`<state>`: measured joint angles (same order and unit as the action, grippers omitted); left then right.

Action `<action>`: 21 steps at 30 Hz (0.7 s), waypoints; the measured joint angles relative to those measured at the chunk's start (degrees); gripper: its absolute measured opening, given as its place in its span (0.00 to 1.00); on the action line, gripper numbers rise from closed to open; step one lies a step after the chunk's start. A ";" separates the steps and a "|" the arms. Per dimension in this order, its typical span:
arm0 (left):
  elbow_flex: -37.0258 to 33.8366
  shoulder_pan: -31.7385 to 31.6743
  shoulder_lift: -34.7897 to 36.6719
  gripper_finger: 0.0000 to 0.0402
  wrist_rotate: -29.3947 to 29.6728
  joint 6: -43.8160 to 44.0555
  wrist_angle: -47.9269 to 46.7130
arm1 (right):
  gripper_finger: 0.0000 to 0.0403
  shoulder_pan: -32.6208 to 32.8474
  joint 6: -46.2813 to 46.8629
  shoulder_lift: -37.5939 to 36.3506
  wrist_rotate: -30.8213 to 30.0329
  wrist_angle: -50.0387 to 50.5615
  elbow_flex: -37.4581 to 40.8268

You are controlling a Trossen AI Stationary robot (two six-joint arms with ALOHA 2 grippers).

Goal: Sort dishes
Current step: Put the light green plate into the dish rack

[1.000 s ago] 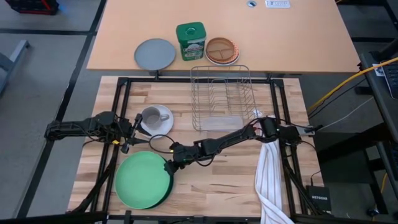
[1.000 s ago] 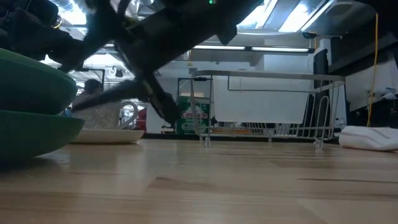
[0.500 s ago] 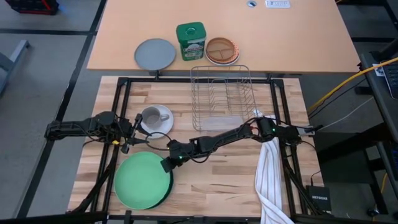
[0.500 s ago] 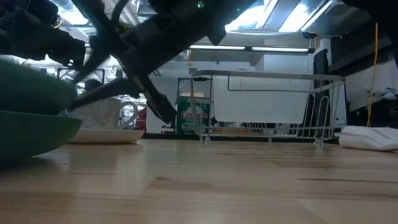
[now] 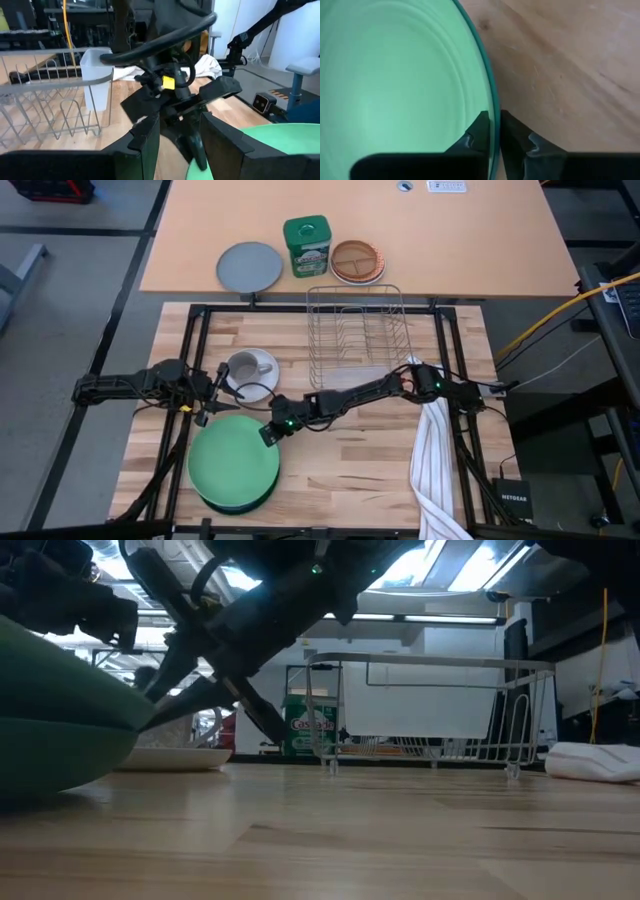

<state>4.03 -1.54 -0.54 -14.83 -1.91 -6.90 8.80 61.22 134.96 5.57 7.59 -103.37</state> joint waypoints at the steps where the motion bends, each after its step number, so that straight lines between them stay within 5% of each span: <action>1: 0.07 0.00 0.00 0.33 0.00 -0.02 1.23 | 0.05 -0.30 -0.29 0.00 0.02 -0.01 0.00; 6: 2.33 0.02 0.02 0.33 -0.29 3.60 2.49 | 0.05 -0.80 -1.49 0.00 0.16 -0.09 0.00; 13: 7.57 0.04 0.00 0.33 -7.92 -0.35 -5.11 | 0.06 -1.40 -1.71 0.00 2.54 -0.04 0.00; 21: 9.07 3.49 0.00 0.33 -13.78 6.89 -3.77 | 0.06 -2.60 -1.62 0.00 6.69 0.07 0.00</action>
<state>13.11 1.95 -0.54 -28.60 4.98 -10.68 6.20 59.59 134.96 12.26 7.66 -103.37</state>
